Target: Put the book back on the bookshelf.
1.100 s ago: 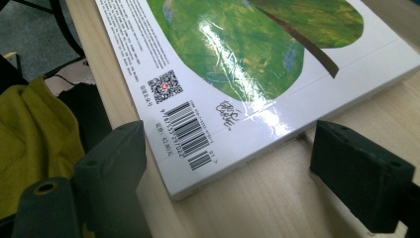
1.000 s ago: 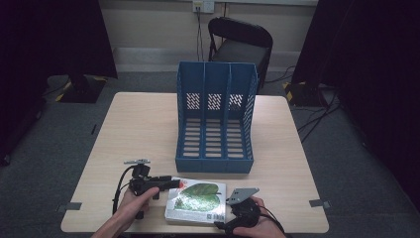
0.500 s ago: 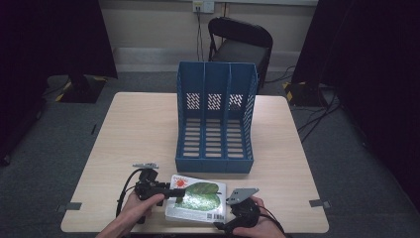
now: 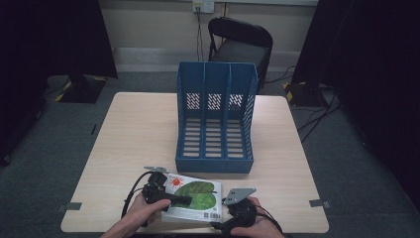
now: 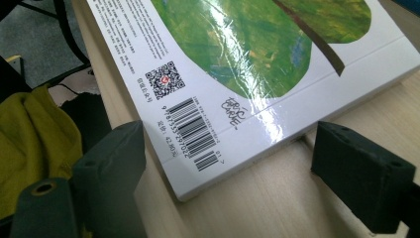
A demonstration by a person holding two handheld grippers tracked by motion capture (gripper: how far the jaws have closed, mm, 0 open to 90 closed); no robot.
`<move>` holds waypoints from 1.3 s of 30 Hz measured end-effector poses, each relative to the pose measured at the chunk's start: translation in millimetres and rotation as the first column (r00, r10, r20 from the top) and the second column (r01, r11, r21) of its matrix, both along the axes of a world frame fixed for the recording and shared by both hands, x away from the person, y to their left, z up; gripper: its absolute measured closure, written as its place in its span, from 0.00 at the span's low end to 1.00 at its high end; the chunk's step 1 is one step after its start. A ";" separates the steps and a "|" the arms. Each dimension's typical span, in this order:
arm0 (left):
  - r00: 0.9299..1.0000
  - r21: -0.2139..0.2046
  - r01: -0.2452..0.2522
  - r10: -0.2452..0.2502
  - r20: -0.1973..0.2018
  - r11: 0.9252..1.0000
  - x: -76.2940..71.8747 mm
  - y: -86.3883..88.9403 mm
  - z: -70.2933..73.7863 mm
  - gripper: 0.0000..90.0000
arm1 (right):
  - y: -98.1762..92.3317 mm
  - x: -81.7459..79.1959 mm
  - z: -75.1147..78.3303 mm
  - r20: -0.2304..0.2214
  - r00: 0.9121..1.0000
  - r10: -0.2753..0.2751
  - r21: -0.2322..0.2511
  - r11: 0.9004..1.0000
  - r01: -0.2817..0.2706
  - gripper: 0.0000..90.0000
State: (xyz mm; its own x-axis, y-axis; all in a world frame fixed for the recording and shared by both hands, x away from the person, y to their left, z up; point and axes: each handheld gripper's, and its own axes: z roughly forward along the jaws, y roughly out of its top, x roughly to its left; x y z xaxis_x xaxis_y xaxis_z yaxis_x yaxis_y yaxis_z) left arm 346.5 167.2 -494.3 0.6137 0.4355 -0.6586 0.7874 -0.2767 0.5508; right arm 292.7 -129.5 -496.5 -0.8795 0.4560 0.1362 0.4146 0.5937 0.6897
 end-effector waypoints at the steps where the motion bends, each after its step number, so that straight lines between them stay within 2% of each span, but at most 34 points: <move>1: 1.000 0.003 0.002 -0.002 -0.003 1.000 0.6 -0.1 -0.5 0.52 | 0.5 0.3 -0.1 0.000 1.000 0.001 0.001 1.000 -0.001 0.14; 5: 1.000 0.004 0.002 -0.002 -0.013 1.000 1.8 -1.6 -2.5 0.50 | 3.7 0.9 -0.4 -0.002 1.000 -0.004 0.010 1.000 0.004 0.14; 10: 1.000 0.009 -0.003 0.003 -0.006 1.000 2.3 -0.6 -2.1 0.48 | 5.5 1.7 -0.8 0.000 1.000 -0.006 0.013 1.000 0.006 0.14; 12: 1.000 0.010 0.006 -0.006 0.005 1.000 1.9 -0.8 -0.6 0.52 | 5.8 1.8 -0.8 0.003 1.000 -0.005 0.012 1.000 0.005 0.14; 14: 1.000 -0.002 0.020 -0.020 0.007 1.000 1.9 -0.6 1.1 0.60 | 5.4 2.5 0.1 -0.002 1.000 -0.002 0.011 1.000 0.002 0.16; 18: 0.999 -0.005 0.033 -0.033 0.016 0.999 1.4 -0.3 2.2 0.63 | 3.3 2.6 1.4 -0.012 1.000 -0.005 0.018 1.000 0.005 0.19; 23: 0.994 -0.005 0.072 -0.071 0.084 0.997 -2.5 -2.0 8.8 0.68 | 0.5 2.3 3.1 -0.024 1.000 0.002 0.018 1.000 -0.002 0.19; 26: 0.991 -0.001 0.081 -0.081 0.108 0.997 -3.7 -2.4 10.3 0.69 | -2.7 3.1 6.1 -0.031 1.000 -0.001 0.034 0.999 0.002 0.21; 33: 0.986 0.009 0.095 -0.095 0.140 0.995 -4.4 -3.2 10.9 0.69 | -11.0 6.1 11.5 -0.022 0.999 -0.047 0.057 0.997 0.049 0.22; 39: 0.975 0.021 0.108 -0.110 0.191 0.994 -7.1 -4.2 12.9 0.69 | -16.3 10.6 16.3 -0.007 0.996 -0.094 0.084 0.992 0.094 0.23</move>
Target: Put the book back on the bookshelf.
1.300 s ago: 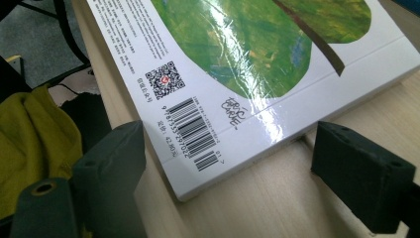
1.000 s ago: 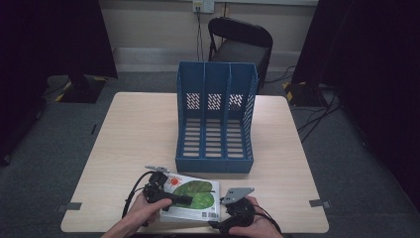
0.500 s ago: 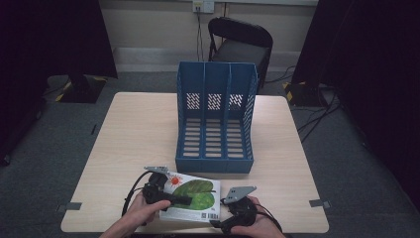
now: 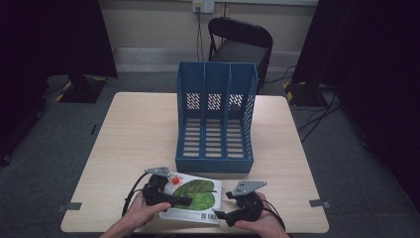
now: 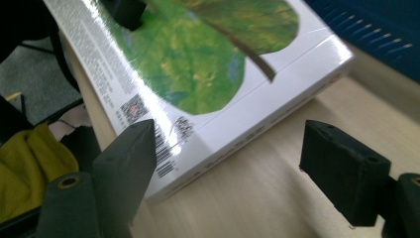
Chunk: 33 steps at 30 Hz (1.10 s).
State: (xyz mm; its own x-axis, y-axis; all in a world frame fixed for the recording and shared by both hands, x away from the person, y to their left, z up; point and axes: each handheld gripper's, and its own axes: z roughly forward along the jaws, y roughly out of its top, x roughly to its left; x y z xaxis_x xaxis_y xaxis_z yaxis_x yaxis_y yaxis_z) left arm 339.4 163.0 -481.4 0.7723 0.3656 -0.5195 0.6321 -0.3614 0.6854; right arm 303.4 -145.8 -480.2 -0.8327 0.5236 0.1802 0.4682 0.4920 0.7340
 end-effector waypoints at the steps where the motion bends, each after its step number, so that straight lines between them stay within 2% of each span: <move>1: 1.000 0.003 0.006 -0.007 0.018 1.000 -1.0 -0.2 0.9 0.69 | -1.0 0.9 0.7 0.004 1.000 -0.006 0.004 1.000 0.006 0.24; 2: 0.998 0.003 0.021 -0.021 0.064 1.000 -3.1 -1.1 2.8 0.69 | -2.1 1.8 1.4 0.007 1.000 -0.015 0.009 1.000 0.015 0.24; 4: 0.993 0.003 0.042 -0.042 0.107 0.999 -4.4 -2.2 4.7 0.69 | -5.2 4.2 3.6 0.011 0.999 -0.037 0.028 0.999 0.037 0.24; 6: 0.992 0.002 0.045 -0.045 0.119 0.999 -5.1 -2.0 4.5 0.69 | -7.3 5.2 5.6 0.022 0.998 -0.054 0.040 0.998 0.053 0.24; 12: 0.984 -0.004 0.059 -0.058 0.167 0.998 -9.3 -3.0 6.0 0.69 | -7.9 10.1 6.9 0.008 0.998 -0.060 0.076 0.995 0.059 0.23; 20: 0.971 0.003 0.080 -0.079 0.224 0.997 -14.4 -6.3 8.4 0.71 | -5.6 26.1 2.6 -0.022 0.998 -0.067 0.083 0.994 0.068 0.23; 22: 0.969 0.004 0.081 -0.080 0.234 0.997 -15.6 -6.5 9.0 0.71 | -3.5 31.2 1.9 -0.039 0.997 -0.059 0.102 0.993 0.063 0.21; 25: 0.965 0.005 0.086 -0.084 0.249 0.996 -16.9 -6.6 9.7 0.71 | 3.3 36.5 3.6 -0.045 0.999 -0.017 0.131 0.991 0.023 0.24; 28: 0.965 0.004 0.087 -0.085 0.249 0.996 -16.9 -6.5 9.9 0.71 | 6.4 36.7 3.1 -0.057 0.998 -0.004 0.138 0.990 0.012 0.24; 31: 0.966 0.001 0.092 -0.089 0.244 0.996 -16.5 -6.6 10.6 0.71 | 0.4 38.9 6.0 -0.081 0.997 -0.002 0.161 0.987 0.015 0.32; 33: 0.964 0.003 0.095 -0.093 0.250 0.995 -17.2 -7.2 11.9 0.71 | -3.3 39.5 7.8 -0.088 0.996 -0.001 0.175 0.985 0.016 0.36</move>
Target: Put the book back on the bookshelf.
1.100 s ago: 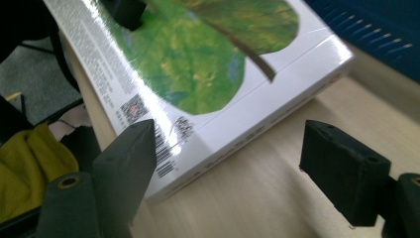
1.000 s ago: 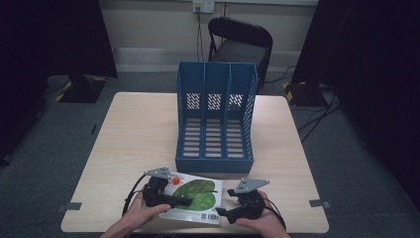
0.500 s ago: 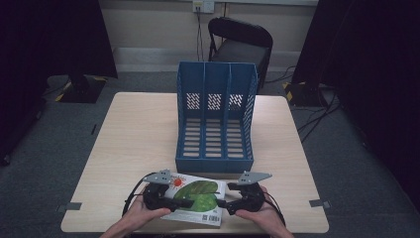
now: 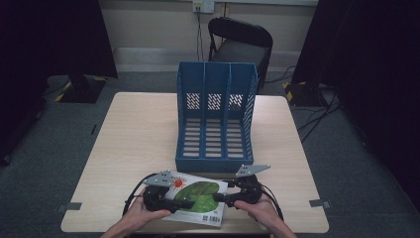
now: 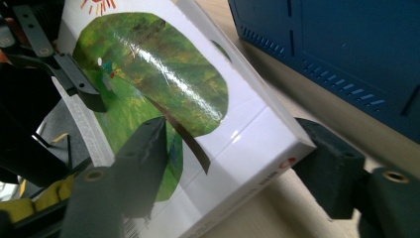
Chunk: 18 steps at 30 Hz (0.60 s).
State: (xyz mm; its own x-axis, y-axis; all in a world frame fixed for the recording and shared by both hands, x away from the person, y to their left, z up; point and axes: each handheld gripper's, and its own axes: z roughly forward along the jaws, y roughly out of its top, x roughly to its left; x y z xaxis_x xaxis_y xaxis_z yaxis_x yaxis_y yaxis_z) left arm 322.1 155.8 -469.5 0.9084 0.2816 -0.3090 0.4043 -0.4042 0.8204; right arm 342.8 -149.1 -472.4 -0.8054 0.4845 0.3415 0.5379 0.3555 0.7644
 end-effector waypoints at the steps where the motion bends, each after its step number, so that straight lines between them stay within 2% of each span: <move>1: 1.000 0.001 0.003 -0.003 0.002 1.000 -0.3 0.1 0.3 0.71 | -1.0 -0.5 1.0 0.001 1.000 0.000 0.001 1.000 0.000 0.37; 7: 1.000 0.010 -0.005 0.005 -0.004 1.000 0.6 2.7 1.6 0.67 | -6.2 -4.5 9.3 0.017 1.000 0.003 0.023 1.000 -0.004 0.48; 10: 1.000 0.019 -0.023 0.023 0.002 1.000 1.0 6.2 3.8 0.67 | -9.2 -10.1 17.9 0.065 0.998 0.006 0.032 0.999 -0.009 0.56; 12: 0.999 0.023 -0.037 0.037 0.003 0.999 2.3 8.3 3.5 0.67 | -11.2 -13.7 23.6 0.087 0.996 0.005 0.056 0.998 -0.010 0.62; 15: 0.998 0.033 -0.059 0.058 0.014 0.998 3.4 9.8 2.9 0.67 | -12.6 -16.7 30.0 0.107 0.994 0.007 0.084 0.996 -0.016 0.64; 18: 0.998 0.035 -0.062 0.062 0.020 0.997 3.6 9.8 2.6 0.66 | -12.7 -17.3 31.6 0.109 0.994 0.009 0.086 0.996 -0.018 0.65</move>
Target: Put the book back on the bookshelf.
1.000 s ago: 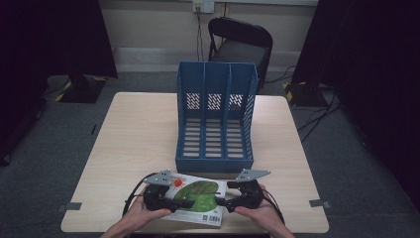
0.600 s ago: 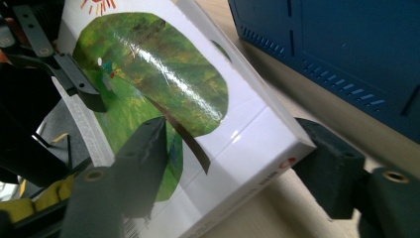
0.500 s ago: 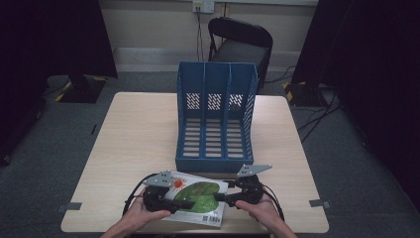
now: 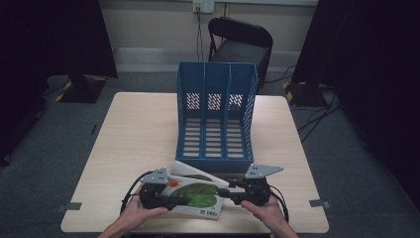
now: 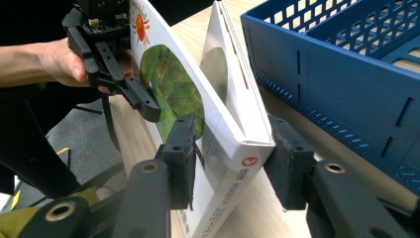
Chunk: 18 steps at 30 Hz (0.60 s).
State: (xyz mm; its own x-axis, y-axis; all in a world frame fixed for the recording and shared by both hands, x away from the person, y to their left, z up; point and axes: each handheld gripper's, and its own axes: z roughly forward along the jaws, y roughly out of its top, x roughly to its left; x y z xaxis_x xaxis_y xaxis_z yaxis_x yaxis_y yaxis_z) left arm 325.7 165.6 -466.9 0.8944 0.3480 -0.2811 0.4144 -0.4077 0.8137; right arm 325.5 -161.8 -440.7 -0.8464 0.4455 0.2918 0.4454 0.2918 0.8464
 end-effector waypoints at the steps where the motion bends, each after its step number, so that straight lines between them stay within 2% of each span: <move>1: 1.000 0.001 -0.001 0.001 0.001 1.000 0.1 0.1 -0.2 0.65 | -0.2 0.0 -0.1 0.000 1.000 -0.001 0.002 1.000 0.001 0.66; 7: 1.000 0.000 -0.004 0.004 -0.005 1.000 2.4 0.6 -1.8 0.62 | 3.7 1.5 -4.2 -0.027 1.000 0.006 0.036 0.999 -0.005 0.62; 9: 1.000 0.001 -0.006 0.006 -0.007 1.000 2.3 1.0 -2.0 0.62 | 7.8 1.4 -6.3 -0.028 0.999 0.015 0.027 1.000 -0.014 0.61; 12: 1.000 0.012 -0.014 0.014 -0.003 1.000 3.7 0.8 -2.2 0.58 | 14.3 0.4 -9.4 -0.032 0.999 0.031 -0.007 0.999 -0.031 0.66; 14: 1.000 0.029 -0.026 0.027 -0.016 0.999 5.6 2.0 -3.7 0.54 | 15.9 -0.6 -9.3 -0.028 0.999 0.045 -0.011 0.999 -0.045 0.70; 18: 0.999 0.066 -0.039 0.040 -0.018 0.997 6.6 4.8 -3.7 0.55 | 14.8 -2.0 -5.8 -0.013 0.998 0.062 0.000 0.998 -0.062 0.73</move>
State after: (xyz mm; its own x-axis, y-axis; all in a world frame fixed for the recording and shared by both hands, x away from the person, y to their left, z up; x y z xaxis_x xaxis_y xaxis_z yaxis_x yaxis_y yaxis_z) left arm 332.3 170.4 -470.6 0.8744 0.4010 -0.2731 0.4462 -0.4435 0.7773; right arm 323.6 -147.0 -446.5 -0.8688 0.3921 0.3023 0.4370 0.3201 0.8406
